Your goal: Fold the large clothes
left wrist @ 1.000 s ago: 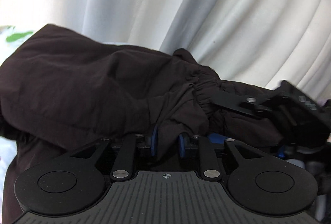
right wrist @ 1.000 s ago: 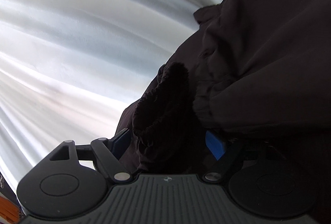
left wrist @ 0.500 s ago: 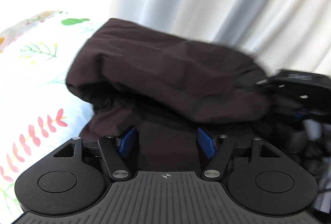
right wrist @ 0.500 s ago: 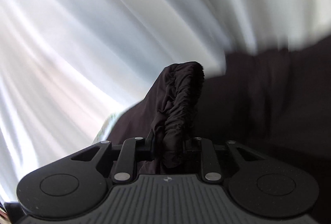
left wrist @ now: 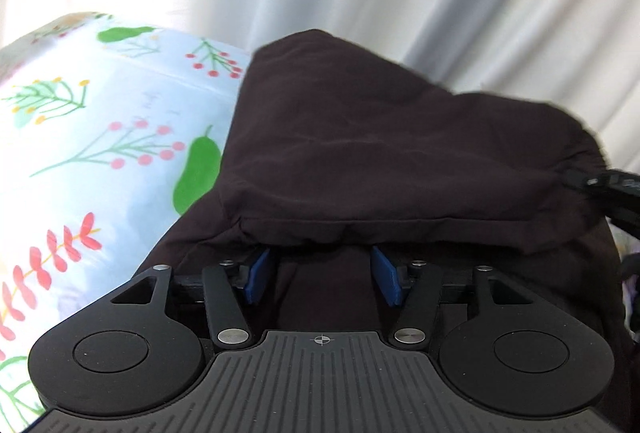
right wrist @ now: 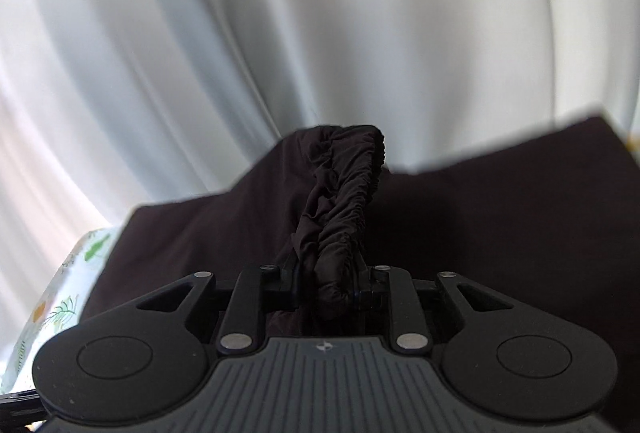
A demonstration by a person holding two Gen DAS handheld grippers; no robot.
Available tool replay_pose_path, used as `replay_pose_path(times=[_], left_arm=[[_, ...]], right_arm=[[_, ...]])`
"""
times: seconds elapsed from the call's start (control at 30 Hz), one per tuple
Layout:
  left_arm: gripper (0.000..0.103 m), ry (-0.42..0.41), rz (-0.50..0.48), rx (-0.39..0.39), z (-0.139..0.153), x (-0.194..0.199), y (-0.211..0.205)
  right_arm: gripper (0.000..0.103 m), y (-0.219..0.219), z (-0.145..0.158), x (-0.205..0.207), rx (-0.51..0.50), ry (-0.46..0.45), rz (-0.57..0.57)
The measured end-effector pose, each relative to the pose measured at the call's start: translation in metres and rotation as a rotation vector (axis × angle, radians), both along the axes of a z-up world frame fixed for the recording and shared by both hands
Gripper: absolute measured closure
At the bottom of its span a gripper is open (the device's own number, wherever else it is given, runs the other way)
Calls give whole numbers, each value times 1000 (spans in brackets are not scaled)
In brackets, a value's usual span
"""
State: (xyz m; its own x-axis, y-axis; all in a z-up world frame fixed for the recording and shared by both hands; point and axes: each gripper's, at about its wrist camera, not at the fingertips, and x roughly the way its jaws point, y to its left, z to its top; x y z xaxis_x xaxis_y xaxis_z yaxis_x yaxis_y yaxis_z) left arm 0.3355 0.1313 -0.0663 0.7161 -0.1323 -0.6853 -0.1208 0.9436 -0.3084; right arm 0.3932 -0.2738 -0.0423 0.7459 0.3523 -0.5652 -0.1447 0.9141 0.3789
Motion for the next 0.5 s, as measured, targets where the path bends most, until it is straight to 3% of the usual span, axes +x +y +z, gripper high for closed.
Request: replay_pose_path(times=[0.1,0.2,0.27,0.33,0.4,0.5], left_arm=[[43,41,-35,-17,7,-4,2],[37,33,-91,-17,28,-7,3],[31,-8,-105,21,47,-20,1],[27,-58,-96,52,63,-21,3],[21,-103,-86,53,74,-18,5],[20,-115,-47,52,76,-1,5]], right_arm=[[80,-5,-15,3,-1,30,-1],[77,-18,-21,9,74,106,8],[59,-34,-13,2,166,146,-11],[48,-52,-8,-6,246,132,-44],[48,-60,-9,-14,286,135,-48],[68,-55,-18,-15,288,159,-6]])
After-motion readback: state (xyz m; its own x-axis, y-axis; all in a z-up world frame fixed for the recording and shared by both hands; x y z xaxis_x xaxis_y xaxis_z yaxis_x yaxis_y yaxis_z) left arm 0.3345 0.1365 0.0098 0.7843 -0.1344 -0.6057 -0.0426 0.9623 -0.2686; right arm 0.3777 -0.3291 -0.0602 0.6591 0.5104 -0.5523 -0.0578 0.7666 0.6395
